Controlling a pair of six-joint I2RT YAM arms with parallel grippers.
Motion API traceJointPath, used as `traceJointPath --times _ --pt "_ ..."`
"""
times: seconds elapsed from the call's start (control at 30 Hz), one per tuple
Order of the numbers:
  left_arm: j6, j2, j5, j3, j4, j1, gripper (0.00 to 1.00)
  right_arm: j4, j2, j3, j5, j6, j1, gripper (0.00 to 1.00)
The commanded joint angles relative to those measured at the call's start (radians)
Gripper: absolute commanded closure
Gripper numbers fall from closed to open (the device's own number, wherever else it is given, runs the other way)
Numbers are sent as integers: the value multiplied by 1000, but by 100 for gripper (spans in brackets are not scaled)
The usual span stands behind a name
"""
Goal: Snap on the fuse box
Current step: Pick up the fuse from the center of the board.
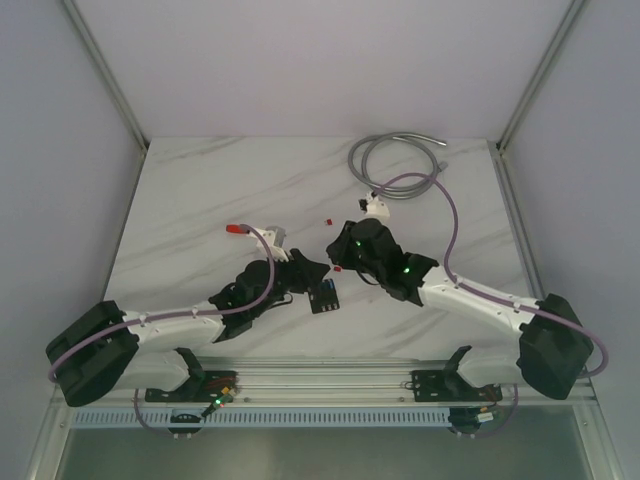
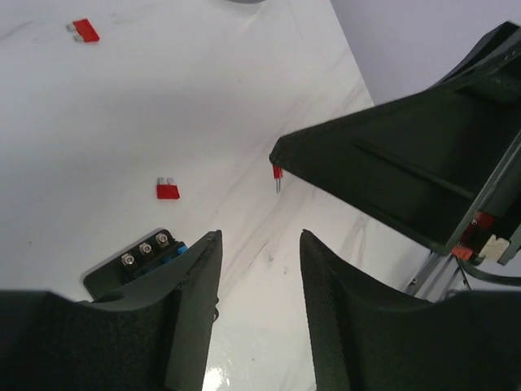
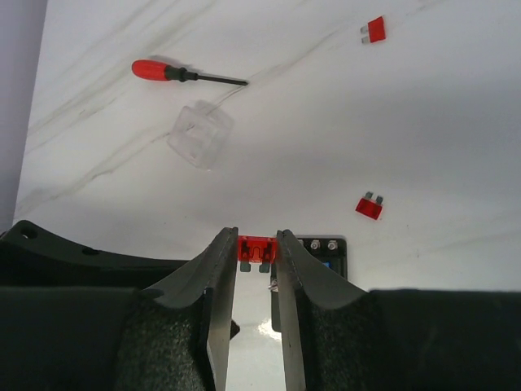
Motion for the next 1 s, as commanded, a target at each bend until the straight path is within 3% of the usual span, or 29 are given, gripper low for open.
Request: traceJointPath --times 0.0,0.53,0.97 --pt "27 8 -49 23 66 -5 50 64 -34 -27 4 53 18 76" --pt "35 23 -60 55 92 -6 71 101 -73 -75 14 103 52 76" --pt "45 14 -79 52 65 -5 100 132 -101 -106 15 119 59 72"
